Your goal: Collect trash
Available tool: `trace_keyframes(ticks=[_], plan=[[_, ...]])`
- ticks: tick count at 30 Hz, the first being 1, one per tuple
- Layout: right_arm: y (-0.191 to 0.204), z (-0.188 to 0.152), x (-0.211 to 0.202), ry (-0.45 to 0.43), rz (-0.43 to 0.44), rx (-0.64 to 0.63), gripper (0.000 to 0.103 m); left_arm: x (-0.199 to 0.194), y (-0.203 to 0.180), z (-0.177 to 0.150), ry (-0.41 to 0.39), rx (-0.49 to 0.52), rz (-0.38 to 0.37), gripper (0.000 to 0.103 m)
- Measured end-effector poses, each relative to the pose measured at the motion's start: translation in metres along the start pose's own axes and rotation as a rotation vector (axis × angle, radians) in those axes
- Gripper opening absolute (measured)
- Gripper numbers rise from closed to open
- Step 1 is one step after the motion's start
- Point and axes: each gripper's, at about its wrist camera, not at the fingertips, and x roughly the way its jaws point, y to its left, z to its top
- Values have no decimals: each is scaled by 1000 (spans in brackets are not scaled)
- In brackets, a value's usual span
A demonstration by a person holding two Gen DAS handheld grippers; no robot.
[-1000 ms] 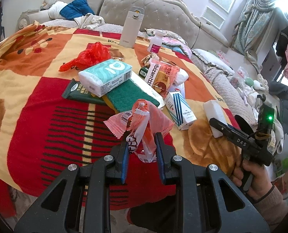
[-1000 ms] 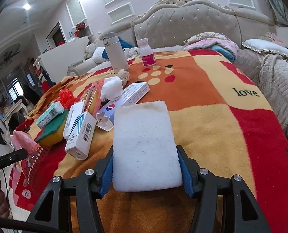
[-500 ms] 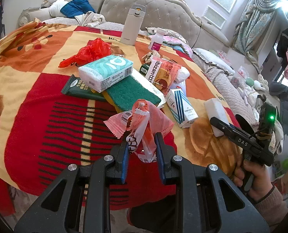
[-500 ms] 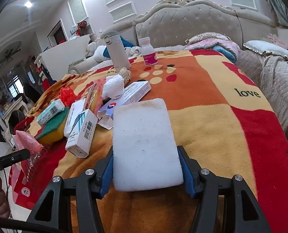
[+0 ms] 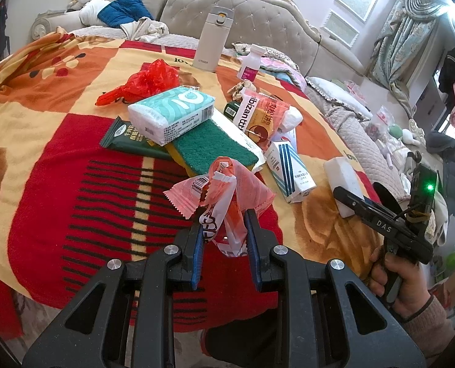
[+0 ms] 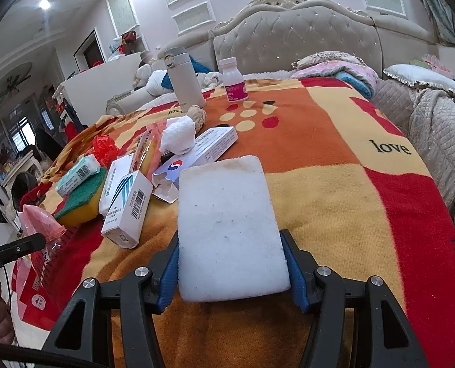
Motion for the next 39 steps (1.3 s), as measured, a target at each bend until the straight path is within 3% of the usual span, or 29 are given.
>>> trace_keyframes(ticks=[39], plan=[[5,-1,-6,-24,9,-28,55,0,3,-1,-10,-4,-5,22]])
